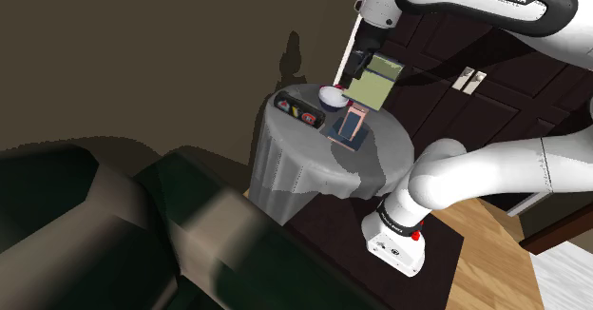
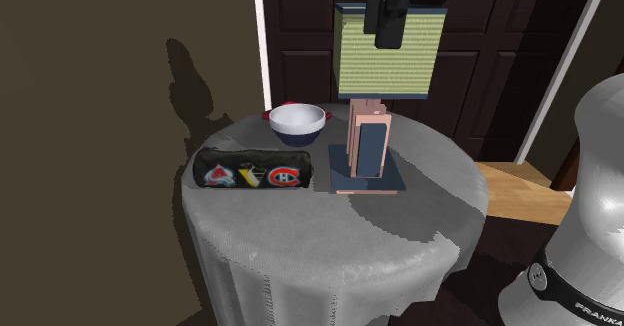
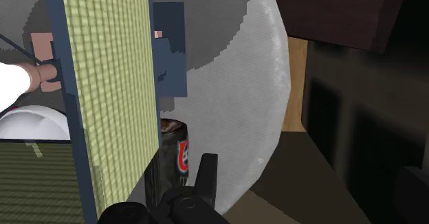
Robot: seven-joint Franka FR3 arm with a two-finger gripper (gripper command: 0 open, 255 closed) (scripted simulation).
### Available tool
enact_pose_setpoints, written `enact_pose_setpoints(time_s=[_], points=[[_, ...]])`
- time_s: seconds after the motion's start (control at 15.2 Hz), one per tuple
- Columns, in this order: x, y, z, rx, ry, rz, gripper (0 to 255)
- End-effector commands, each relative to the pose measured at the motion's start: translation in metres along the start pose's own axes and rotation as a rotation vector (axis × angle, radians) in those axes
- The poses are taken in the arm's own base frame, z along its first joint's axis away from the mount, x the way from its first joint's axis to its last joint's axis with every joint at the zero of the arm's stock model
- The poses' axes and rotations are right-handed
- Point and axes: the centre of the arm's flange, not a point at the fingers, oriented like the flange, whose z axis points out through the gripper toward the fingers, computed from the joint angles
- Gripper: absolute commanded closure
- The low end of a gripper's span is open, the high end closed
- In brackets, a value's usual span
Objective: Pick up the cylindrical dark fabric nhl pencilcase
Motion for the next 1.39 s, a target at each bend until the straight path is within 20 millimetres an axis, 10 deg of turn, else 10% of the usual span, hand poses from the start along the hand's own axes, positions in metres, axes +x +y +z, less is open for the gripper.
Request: enact_pose_setpoints(time_s=[0.0,1.32], points=[[0.000,0.000,0.000,0.000,0.000,0.000,0],[0.156,0.125,0.169,0.034,0.053,-0.049,0]])
